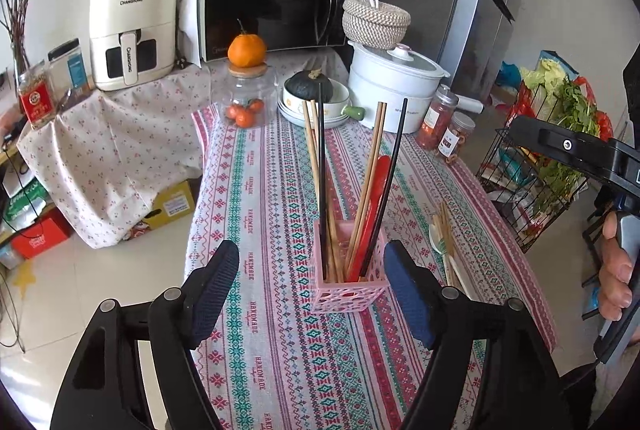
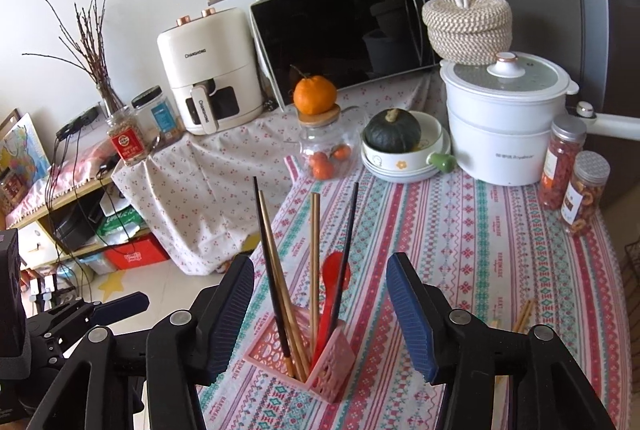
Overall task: Organize utensils
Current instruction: 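Release the black chopstick and withdraw the right tool from the basket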
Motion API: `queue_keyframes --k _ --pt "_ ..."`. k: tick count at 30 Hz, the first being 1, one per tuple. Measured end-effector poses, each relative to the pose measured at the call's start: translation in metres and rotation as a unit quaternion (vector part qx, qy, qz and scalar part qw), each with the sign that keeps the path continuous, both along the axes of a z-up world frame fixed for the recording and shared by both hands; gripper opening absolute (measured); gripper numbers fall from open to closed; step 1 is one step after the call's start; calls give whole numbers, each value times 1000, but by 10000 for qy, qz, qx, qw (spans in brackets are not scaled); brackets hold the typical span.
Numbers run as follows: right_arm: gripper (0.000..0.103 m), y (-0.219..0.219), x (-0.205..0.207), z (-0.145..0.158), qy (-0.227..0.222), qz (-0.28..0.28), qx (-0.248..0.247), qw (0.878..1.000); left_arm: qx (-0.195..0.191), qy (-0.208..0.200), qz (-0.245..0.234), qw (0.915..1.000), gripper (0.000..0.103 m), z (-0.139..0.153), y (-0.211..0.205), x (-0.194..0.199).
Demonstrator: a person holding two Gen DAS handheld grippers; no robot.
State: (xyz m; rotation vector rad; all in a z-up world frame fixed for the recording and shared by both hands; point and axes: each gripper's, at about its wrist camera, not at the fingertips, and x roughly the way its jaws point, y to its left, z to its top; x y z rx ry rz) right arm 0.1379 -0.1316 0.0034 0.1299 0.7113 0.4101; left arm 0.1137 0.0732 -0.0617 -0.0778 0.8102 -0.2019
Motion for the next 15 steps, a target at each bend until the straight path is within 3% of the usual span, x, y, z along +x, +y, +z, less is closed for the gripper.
queue_keyframes --k 6,15 --pt "82 -32 -13 -2 68 -252 -116 9996 26 -95 -217 9997 87 6 -23 -13" --pt "91 -91 -26 -24 494 -788 -414 9948 198 95 -718 9972 89 -4 -77 -20"
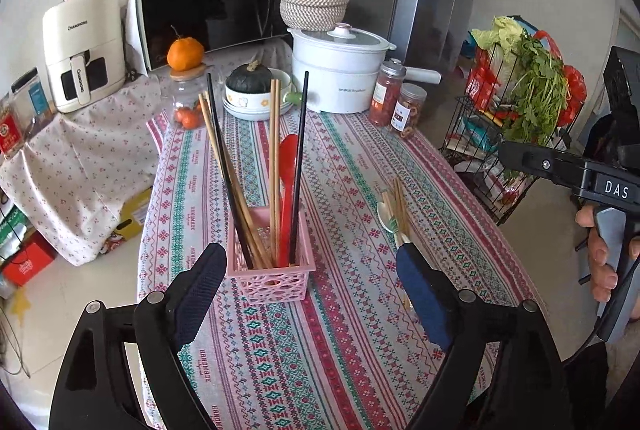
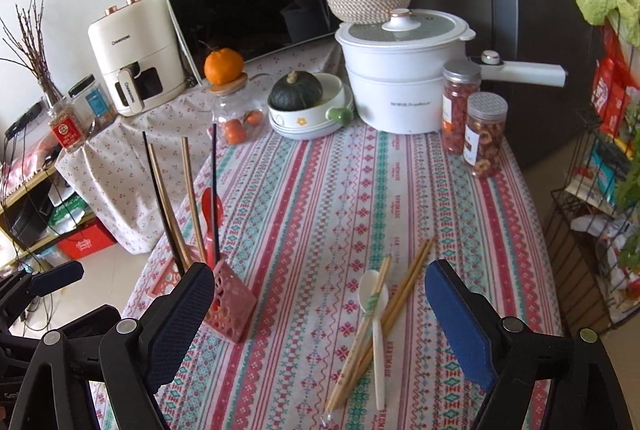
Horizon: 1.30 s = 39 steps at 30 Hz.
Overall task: Organize utensils
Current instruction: 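Release the black chopstick and withdraw the right tool from the basket, then grasp the green-labelled wooden chopstick with the left tool and lift it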
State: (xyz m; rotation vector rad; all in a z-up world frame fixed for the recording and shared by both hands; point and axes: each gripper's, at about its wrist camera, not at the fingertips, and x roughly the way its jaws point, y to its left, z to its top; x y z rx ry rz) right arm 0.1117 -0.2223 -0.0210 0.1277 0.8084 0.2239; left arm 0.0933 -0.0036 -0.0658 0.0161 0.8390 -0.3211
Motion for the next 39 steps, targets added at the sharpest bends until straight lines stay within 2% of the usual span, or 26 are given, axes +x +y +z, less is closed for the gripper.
queue_keyframes --k 8,12,15,19,20,22,24,30,34,38,39 --pt "93 -52 -4 -22 305 -495 -245 9980 -56 507 -409 9979 89 -16 -63 6" --pt "93 -72 5 -41 796 -599 -290 9946 -225 773 -515 9954 87 -21 -92 22" --pt "93 -89 12 -56 1123 -747 -194 9907 -257 975 -480 9937 75 -30 -111 44" --pt "93 -105 20 -71 1378 -850 -141 9867 -363 1512 -399 9870 45 -57 -132 84" --pt "93 -107 20 -73 1426 -868 -149 9859 -338 1618 -385 9855 41 -66 -137 94" --pt "93 -112 22 -76 1471 -919 -142 9847 -178 1808 -310 9829 26 -85 -146 112" --pt "93 -116 25 -77 1496 -965 -109 9840 -57 1940 -262 9806 18 -103 -153 126" --pt "93 -125 30 -81 1534 -991 -106 9831 245 2146 -145 9763 14 -140 -166 157" --pt "93 -129 33 -85 1577 -978 -116 9826 490 2207 -67 9741 14 -152 -174 168" --pt "93 -129 35 -89 1613 -965 -162 9820 553 2268 20 9724 14 -161 -177 174" --pt "93 -129 36 -89 1620 -966 -170 9819 540 2245 34 9730 9 -160 -176 174"
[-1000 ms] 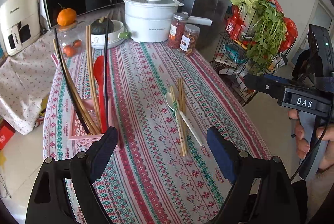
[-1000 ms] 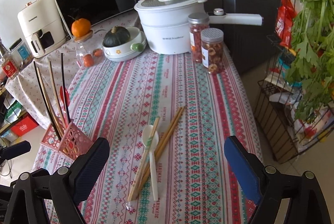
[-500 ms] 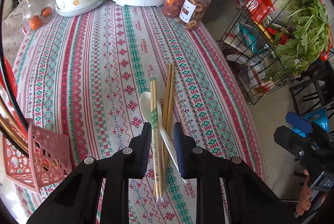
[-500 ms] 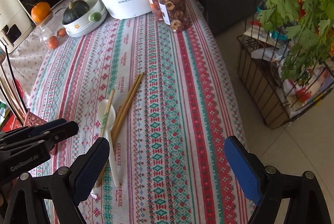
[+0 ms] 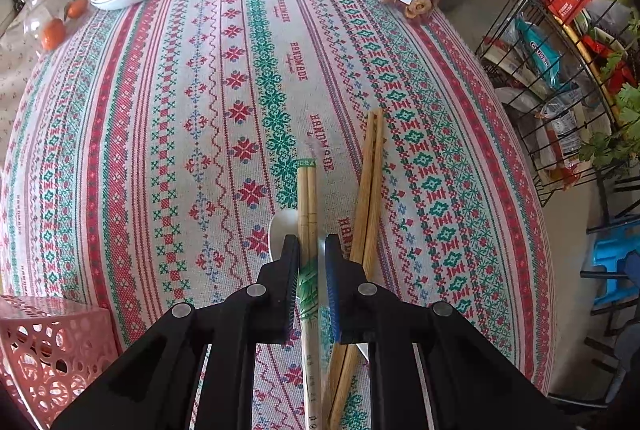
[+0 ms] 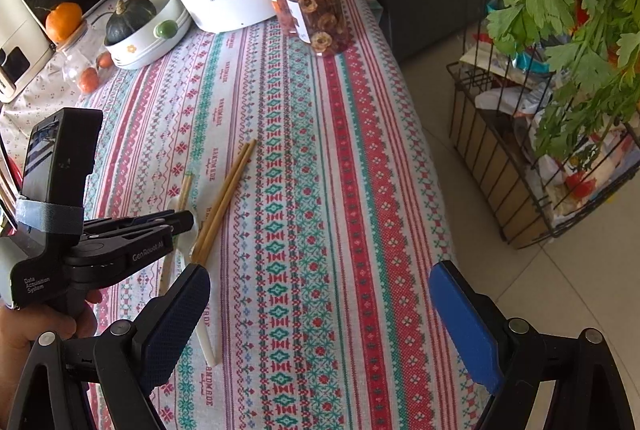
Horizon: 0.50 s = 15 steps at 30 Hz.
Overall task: Organize utensils
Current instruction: 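Grasp the green-labelled wooden chopstick with the left tool and lift it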
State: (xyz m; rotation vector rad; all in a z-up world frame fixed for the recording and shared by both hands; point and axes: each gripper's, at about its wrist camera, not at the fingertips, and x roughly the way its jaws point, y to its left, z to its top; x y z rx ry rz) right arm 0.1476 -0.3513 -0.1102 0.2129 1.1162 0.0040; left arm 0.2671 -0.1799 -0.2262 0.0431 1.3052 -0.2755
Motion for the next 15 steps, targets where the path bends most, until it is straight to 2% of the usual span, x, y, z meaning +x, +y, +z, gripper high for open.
queue_keyframes --k 3,7,15 --pt "93 1 2 -1 14 0 -7 10000 -84 -201 -36 9998 9 11 1 -7" --pt "93 6 4 -2 31 7 -48 10000 -200 -550 -262 9979 9 39 12 -28" --pt "93 31 14 -9 121 139 -19 9998 -685 -1207 -503 9890 9 100 56 -86"
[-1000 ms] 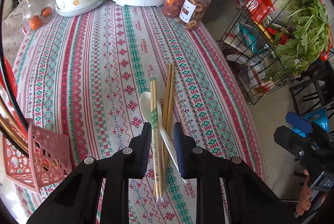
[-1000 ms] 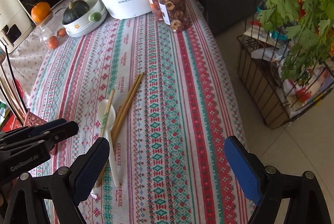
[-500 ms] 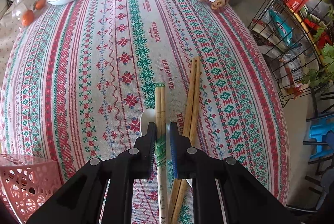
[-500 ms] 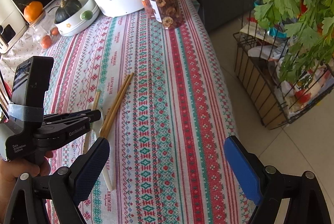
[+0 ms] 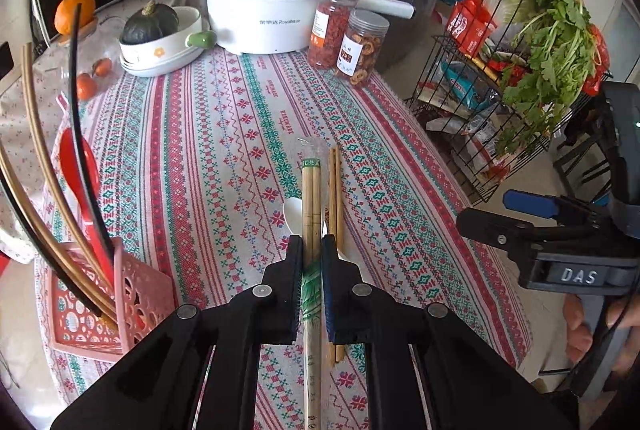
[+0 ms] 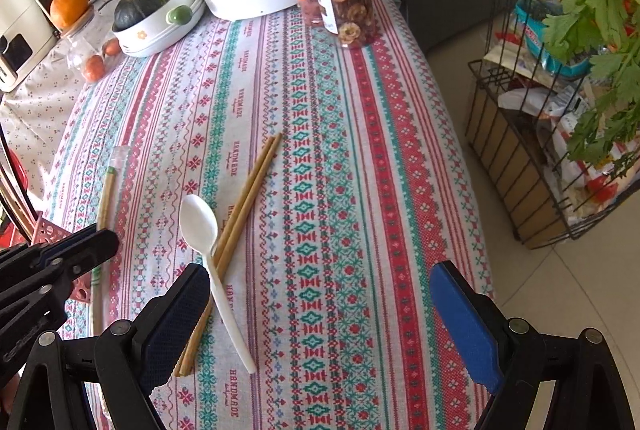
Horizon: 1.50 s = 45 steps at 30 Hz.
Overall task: Organize utensils
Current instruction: 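Grasp the green-labelled wooden chopstick with the left tool and lift it, then carry the chopstick toward the basket with the left tool while the right tool grasps the white spoon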
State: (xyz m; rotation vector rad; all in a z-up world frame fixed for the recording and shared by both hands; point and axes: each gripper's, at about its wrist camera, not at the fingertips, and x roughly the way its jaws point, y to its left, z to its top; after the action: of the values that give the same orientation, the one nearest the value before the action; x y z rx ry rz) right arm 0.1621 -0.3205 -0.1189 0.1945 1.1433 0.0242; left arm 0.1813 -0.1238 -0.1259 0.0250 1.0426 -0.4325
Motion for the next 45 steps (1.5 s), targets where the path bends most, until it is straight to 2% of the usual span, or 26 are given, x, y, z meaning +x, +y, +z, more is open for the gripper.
queue_keyframes --k 6,8,10,13,15,21,29,36,39,42,45 --pt "93 23 10 -17 193 41 13 9998 -368 -643 -51 9972 9 32 44 -44" --pt "90 30 14 -23 226 58 44 9997 -472 -704 51 9964 9 36 57 -50" --pt "76 38 19 -30 293 198 145 9993 -684 -676 90 9953 9 41 68 -53" --pt "59 59 26 -41 385 577 230 9973 -791 -814 107 9935 9 51 80 -58" --pt "54 74 32 -46 381 844 128 9956 -893 -860 137 9922 9 58 88 -61" --pt "54 113 49 -53 259 1540 -238 9874 -1040 -1020 213 9891 9 70 105 -65" --pt "54 129 82 -79 473 1583 -482 9851 -1001 -957 312 9899 9 66 124 -66" --pt "54 127 96 -94 705 1425 -642 9852 -993 -1143 452 9874 9 69 137 -71" --pt "39 127 96 -100 820 1439 -661 9840 -944 -1208 477 9870 9 70 139 -71" --pt "38 127 93 -97 712 1533 -650 9835 -969 -1229 552 9861 9 71 143 -69" --pt "38 121 83 -81 449 1567 -534 9852 -1012 -1350 662 9834 9 76 148 -69"
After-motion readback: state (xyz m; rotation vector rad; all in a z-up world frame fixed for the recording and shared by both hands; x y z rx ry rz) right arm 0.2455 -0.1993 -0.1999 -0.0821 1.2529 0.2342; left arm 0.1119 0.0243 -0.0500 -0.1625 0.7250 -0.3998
